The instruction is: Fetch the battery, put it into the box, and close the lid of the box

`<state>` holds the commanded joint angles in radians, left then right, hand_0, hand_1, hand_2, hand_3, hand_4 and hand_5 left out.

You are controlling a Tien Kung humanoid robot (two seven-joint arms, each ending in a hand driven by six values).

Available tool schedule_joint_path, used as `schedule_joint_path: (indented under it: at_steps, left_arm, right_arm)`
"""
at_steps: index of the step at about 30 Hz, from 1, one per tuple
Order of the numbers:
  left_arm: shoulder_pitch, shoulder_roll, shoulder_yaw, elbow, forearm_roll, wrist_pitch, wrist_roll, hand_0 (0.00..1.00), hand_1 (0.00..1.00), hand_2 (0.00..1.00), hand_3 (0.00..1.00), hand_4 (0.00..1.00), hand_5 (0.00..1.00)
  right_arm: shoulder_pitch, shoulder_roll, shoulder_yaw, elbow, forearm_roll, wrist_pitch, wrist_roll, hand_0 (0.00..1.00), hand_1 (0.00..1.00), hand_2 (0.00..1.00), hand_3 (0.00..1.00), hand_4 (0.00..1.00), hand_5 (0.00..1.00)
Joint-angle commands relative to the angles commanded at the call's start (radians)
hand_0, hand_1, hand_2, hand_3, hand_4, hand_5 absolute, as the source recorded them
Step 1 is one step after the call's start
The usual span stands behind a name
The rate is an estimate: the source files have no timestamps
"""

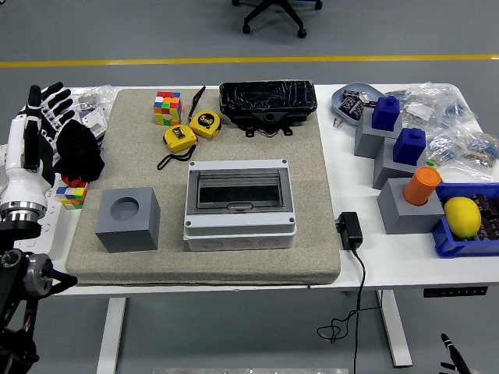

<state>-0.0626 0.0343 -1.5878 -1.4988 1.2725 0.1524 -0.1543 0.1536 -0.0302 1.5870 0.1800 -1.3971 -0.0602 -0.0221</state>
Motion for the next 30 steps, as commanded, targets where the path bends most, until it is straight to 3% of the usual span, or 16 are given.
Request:
schedule_joint_path:
  at_steps: [3,4,10,11,15,16,30]
  left_arm:
    - [-0.002,0.003,0.005,0.000,0.015,-0.016,0.026,0.754,0.796,0.777,0.757,0.998,0.998]
    - [-0.003,0.004,0.005,0.000,0.020,-0.019,0.031,0.692,0.764,0.753,0.739,0.998,0.998]
    - [-0.007,0.007,-0.001,0.014,0.020,-0.028,0.036,0.692,0.764,0.753,0.739,0.998,0.998]
    - [-0.007,0.008,-0.001,0.016,0.018,-0.030,0.036,0.694,0.742,0.715,0.715,0.998,0.921]
    - [-0.006,0.011,0.001,0.022,0.009,-0.036,0.035,0.694,0.742,0.715,0.715,0.998,0.921]
    - [-0.005,0.012,0.003,0.022,0.010,-0.037,0.036,0.662,0.680,0.649,0.664,0.998,0.894]
    - [0.008,0.017,0.015,0.028,0.046,-0.024,0.047,0.644,0.669,0.644,0.662,0.998,0.886]
  right_arm:
    - [0.000,0.000,0.001,0.000,-0.007,-0.002,-0.002,0.919,0.791,0.757,0.789,0.998,0.998]
    - [0.000,0.000,0.003,0.000,-0.011,-0.003,-0.003,0.898,0.785,0.742,0.784,0.998,0.998]
    - [0.004,-0.005,0.011,0.000,-0.034,-0.007,-0.006,0.898,0.785,0.742,0.784,0.998,0.998]
    - [0.005,-0.006,0.011,0.000,-0.036,-0.007,-0.006,0.960,0.793,0.737,0.781,0.998,0.998]
    - [0.006,-0.007,0.009,0.000,-0.041,-0.006,-0.008,0.960,0.793,0.737,0.781,0.998,0.998]
    - [0.006,-0.007,0.008,0.000,-0.041,-0.005,-0.008,0.969,0.795,0.734,0.779,0.998,0.998]
    - [0.003,-0.006,-0.012,0.000,-0.043,0.005,-0.009,0.952,0.791,0.734,0.777,0.998,0.998]
